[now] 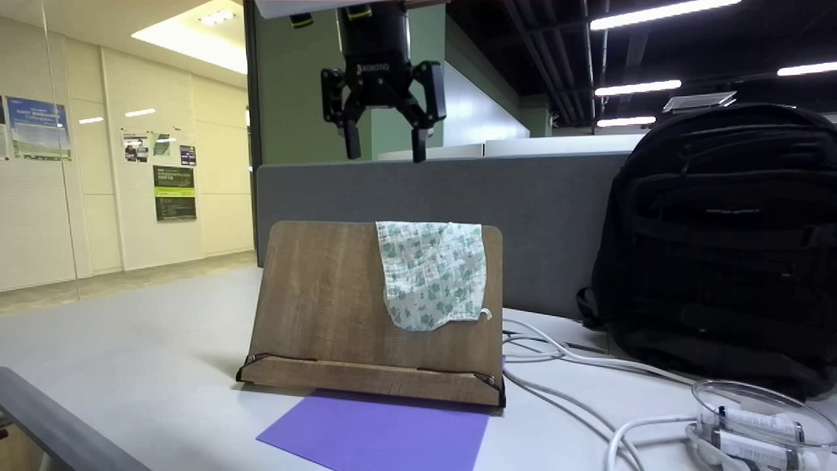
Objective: Pick up the towel from the wooden board and put it on the table.
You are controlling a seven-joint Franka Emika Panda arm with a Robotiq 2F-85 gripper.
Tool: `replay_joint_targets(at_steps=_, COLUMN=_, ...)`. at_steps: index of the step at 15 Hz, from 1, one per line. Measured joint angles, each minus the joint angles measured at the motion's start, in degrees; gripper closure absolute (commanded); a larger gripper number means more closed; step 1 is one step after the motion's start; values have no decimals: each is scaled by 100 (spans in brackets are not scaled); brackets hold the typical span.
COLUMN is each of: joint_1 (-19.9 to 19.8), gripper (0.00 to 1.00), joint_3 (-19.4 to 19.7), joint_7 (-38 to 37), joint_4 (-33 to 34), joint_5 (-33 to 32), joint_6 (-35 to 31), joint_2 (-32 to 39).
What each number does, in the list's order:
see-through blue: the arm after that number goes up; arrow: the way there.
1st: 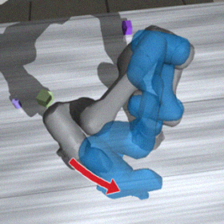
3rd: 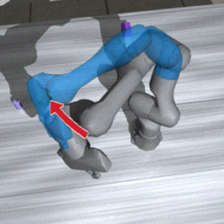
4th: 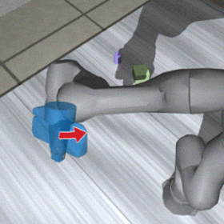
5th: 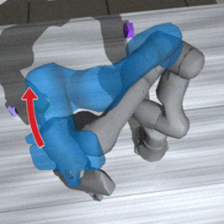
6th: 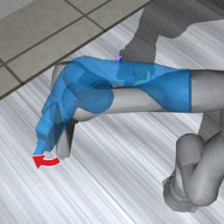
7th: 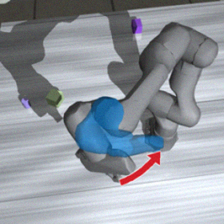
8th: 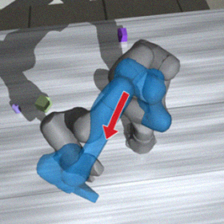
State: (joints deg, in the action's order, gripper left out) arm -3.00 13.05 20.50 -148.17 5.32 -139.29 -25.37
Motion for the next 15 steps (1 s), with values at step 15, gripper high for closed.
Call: replay_joint_targets(at_steps=15, joint_1=337, gripper=0, joint_3=608, joint_7=2135, joint_4=1454, joint_5=1933, joint_6=338, joint_2=1883)
